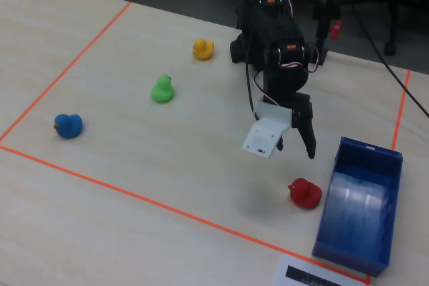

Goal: Grasp red duck and put it into box.

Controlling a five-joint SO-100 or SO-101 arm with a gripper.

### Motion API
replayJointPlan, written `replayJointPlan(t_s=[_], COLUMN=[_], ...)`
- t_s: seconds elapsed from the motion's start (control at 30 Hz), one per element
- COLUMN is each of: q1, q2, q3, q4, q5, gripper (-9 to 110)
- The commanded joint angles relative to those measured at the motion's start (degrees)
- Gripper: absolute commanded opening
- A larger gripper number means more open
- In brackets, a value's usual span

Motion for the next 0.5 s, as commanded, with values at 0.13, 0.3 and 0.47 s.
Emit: replayJointPlan(t_s=[0.13, 0.3, 0.47], q1=[-0.8, -0.4, -0.7], q2=[-5.5, -9.6, -11.8], q3=[-10.2, -13.5, -15.1], q4=[-1.7, -2.5, -2.7], q5=[1.2, 0.8, 0.2], gripper=[32, 32, 34])
